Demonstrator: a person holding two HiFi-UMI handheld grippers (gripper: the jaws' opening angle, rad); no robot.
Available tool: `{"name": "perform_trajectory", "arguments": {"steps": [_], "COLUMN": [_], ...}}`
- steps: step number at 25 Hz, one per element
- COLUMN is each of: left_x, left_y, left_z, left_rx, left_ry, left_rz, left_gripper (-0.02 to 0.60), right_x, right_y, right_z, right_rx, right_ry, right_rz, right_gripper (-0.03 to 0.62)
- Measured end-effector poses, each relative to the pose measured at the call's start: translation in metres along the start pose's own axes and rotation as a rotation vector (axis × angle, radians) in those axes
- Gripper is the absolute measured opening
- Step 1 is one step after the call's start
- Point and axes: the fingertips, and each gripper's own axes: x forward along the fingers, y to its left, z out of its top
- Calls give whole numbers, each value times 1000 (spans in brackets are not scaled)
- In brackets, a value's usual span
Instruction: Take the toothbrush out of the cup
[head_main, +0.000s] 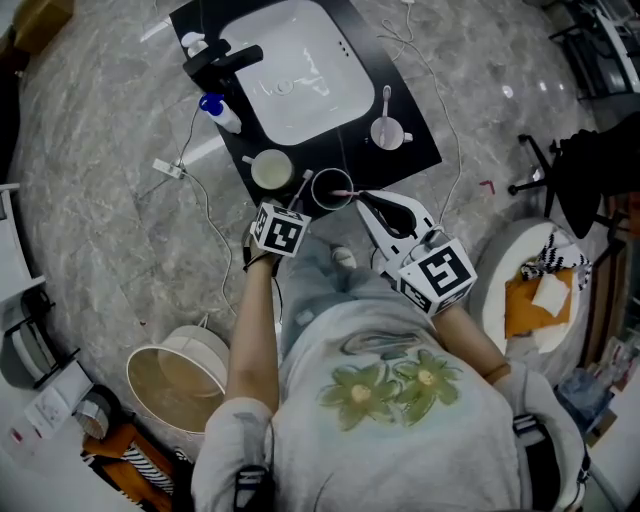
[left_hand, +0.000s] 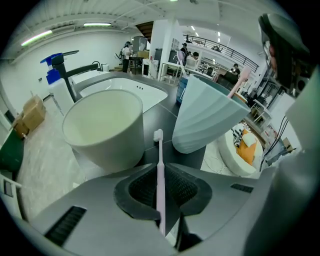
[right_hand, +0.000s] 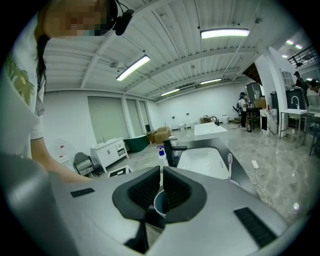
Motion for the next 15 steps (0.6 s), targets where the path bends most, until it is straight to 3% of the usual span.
{"name": "perform_trajectory", "arguments": {"steps": [8,15], "left_x": [2,-14], "left_y": [2,2], "left_z": [-2,9], "left_rx": [-11,-43], "left_ry": [-7,-74], "left_rz": [38,59], "left_gripper": [63,77], "right_x": [-3,-10], "right_y": [4,8], "right_z": [-1,2], "right_rx": [-4,-8], "right_ry": [2,-12], "right_rz": [0,-1], "right_gripper": [46,46]}}
